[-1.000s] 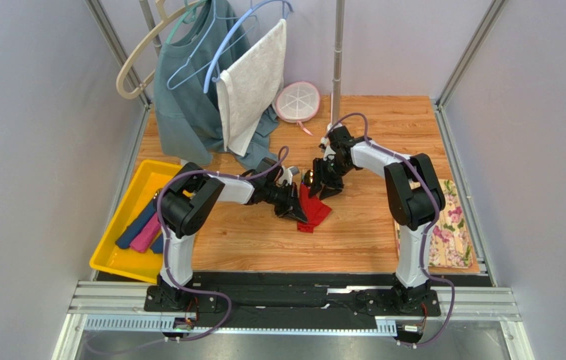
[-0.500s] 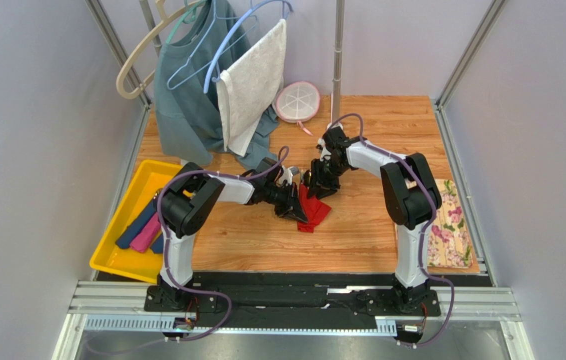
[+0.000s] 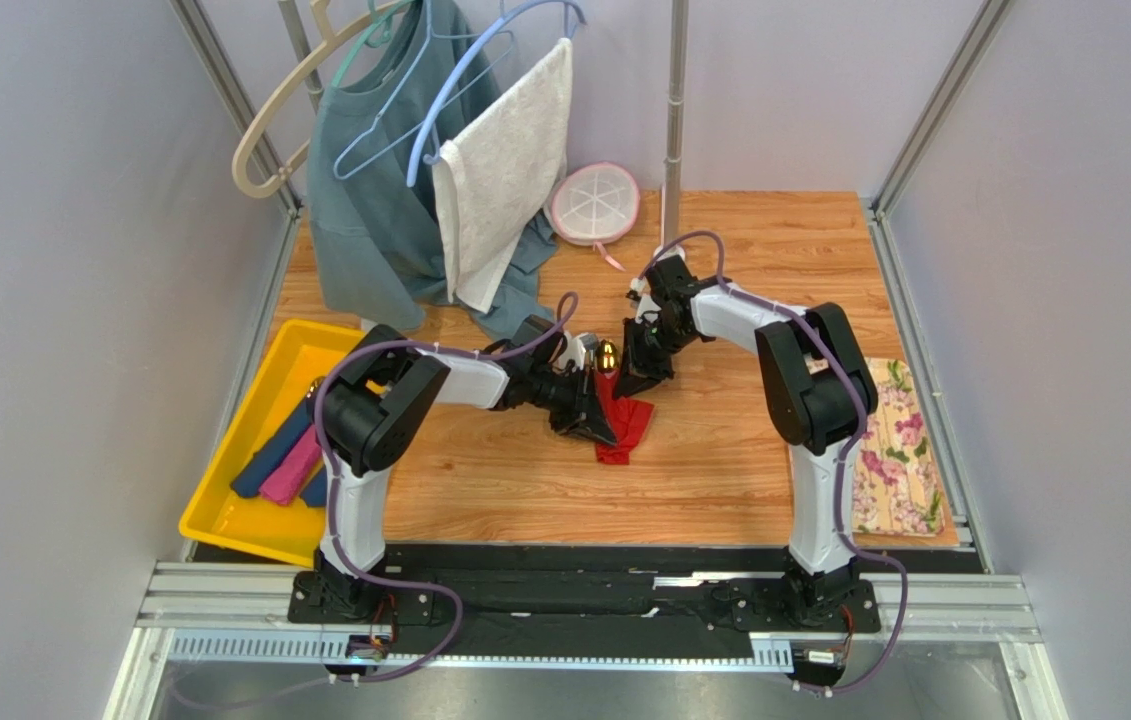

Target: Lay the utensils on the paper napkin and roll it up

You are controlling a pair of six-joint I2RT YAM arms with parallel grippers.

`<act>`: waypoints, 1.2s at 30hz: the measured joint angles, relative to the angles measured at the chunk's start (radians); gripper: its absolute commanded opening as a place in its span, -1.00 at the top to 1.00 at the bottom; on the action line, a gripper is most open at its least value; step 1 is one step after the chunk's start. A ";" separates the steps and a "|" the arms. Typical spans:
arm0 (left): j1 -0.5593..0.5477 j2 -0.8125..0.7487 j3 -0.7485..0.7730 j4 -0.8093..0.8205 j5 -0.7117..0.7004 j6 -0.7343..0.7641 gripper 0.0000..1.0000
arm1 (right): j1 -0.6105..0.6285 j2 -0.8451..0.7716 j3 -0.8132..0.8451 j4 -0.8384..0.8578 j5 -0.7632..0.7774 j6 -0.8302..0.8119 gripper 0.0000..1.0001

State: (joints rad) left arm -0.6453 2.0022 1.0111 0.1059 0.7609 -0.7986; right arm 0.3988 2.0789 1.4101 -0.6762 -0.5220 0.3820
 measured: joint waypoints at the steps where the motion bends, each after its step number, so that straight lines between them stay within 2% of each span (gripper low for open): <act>1: 0.000 -0.004 0.000 0.000 0.000 -0.003 0.20 | -0.004 0.001 -0.006 0.013 -0.022 -0.006 1.00; 3: -0.001 -0.030 -0.001 -0.005 -0.008 -0.002 0.00 | -0.013 0.003 -0.014 0.030 -0.053 -0.013 1.00; 5: -0.003 -0.073 -0.002 -0.021 -0.038 0.015 -0.11 | -0.022 0.003 -0.025 0.050 -0.083 -0.021 1.00; 6: -0.002 -0.103 -0.002 -0.033 -0.053 0.023 -0.25 | -0.025 0.003 -0.029 0.056 -0.093 -0.022 1.00; 7: 0.001 -0.139 -0.002 -0.053 -0.065 0.031 -0.28 | -0.030 0.003 -0.035 0.066 -0.107 -0.025 1.00; 10: 0.011 -0.261 -0.002 -0.116 -0.092 0.068 -0.71 | -0.042 0.001 -0.053 0.090 -0.142 -0.029 1.00; 11: 0.014 -0.299 -0.002 -0.134 -0.098 0.084 -0.76 | -0.043 -0.001 -0.060 0.097 -0.151 -0.030 1.00; 12: 0.020 -0.337 -0.002 -0.152 -0.105 0.099 -0.96 | -0.046 -0.005 -0.067 0.106 -0.158 -0.031 1.00; 21: 0.118 -0.592 -0.005 -0.321 -0.208 0.257 -0.98 | -0.060 -0.094 -0.136 0.159 -0.216 -0.032 1.00; 29: 0.166 -0.761 -0.071 -0.329 -0.318 0.368 -0.98 | -0.062 -0.129 -0.137 0.175 -0.241 -0.032 1.00; 36: 0.195 -0.814 -0.071 -0.328 -0.318 0.456 -0.98 | -0.062 -0.195 -0.138 0.180 -0.294 -0.034 1.00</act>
State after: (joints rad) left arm -0.4503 1.1877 0.9405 -0.2226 0.4431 -0.3424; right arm 0.3367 1.8839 1.2724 -0.4965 -0.8162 0.3485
